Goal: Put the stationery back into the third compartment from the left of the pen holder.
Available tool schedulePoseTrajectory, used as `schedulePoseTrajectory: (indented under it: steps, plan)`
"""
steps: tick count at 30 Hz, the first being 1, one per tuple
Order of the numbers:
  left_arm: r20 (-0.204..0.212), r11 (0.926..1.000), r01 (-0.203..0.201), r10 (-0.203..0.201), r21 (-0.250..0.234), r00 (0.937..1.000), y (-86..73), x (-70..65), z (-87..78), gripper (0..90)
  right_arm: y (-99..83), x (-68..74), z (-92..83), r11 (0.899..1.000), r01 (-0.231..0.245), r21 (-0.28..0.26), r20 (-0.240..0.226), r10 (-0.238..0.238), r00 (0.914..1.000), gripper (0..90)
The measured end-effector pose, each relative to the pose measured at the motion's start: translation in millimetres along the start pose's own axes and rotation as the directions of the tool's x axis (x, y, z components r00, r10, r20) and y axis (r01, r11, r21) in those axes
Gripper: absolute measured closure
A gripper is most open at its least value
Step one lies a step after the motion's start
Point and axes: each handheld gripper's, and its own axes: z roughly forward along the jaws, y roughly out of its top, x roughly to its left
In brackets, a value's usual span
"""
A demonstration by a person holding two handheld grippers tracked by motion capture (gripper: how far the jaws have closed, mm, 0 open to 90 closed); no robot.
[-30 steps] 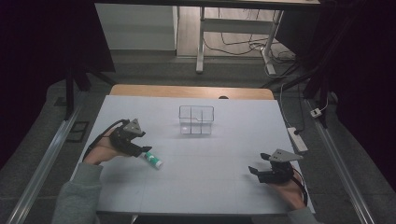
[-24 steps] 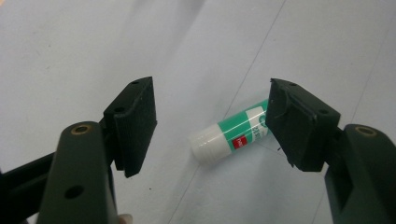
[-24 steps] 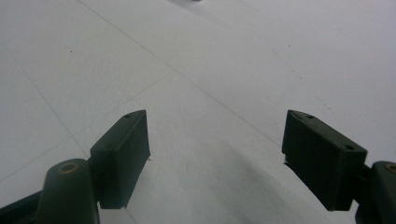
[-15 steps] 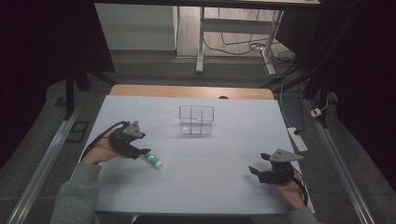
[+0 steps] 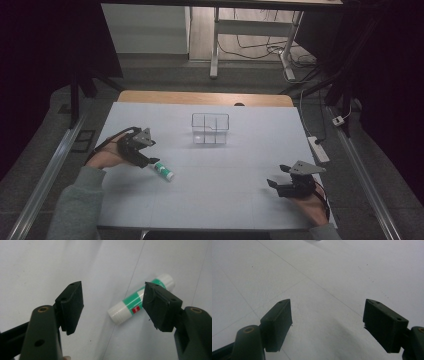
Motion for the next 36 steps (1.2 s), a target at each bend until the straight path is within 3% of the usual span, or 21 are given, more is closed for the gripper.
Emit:
schedulePoseTrajectory:
  steps: [5,8,18,25,29,33,36]
  plan:
    - [0.054,0.9968,-0.063,0.061,0.049,0.9967,1.0,5.9,13.5,33.2,-2.4,-0.6,-1.2,1.0,-0.01,0.008,0.01,0.01,0.9999,22.5]
    - [0.107,0.9938,-0.097,0.091,0.054,0.9901,1.0,9.3,21.2,33.2,-3.5,-0.5,-1.6,1.0,-0.012,0.011,0.001,0.012,0.9999,22.5]
    - [0.174,0.9773,-0.19,0.171,0.095,0.9697,4.0,11.4,31.5,32.7,-6.6,-0.9,-5.4,1.0,-0.022,0.009,0.008,0.022,0.9997,22.5]
    - [0.228,0.9555,-0.269,0.237,0.121,0.9444,7.0,10.3,33.5,35.9,-6.6,-2.8,-7.3,0.999,-0.033,0.006,0.02,0.033,0.9993,22.4]
    - [0.25,0.9466,-0.294,0.256,0.132,0.934,9.3,10.7,37.3,35.9,-6.6,-2.7,-6.3,0.999,-0.03,0.012,0.021,0.029,0.9993,22.4]
    - [0.269,0.929,-0.332,0.282,0.164,0.9211,11.1,9.0,42.1,35.7,-6.7,-2.9,-6.6,0.999,-0.035,0.01,0.018,0.034,0.9992,22.4]
    - [0.269,0.9209,-0.348,0.296,0.175,0.9167,11.8,8.5,45.0,36.2,-6.8,-3.0,-6.3,0.999,-0.034,0.012,0.018,0.033,0.9993,22.3]
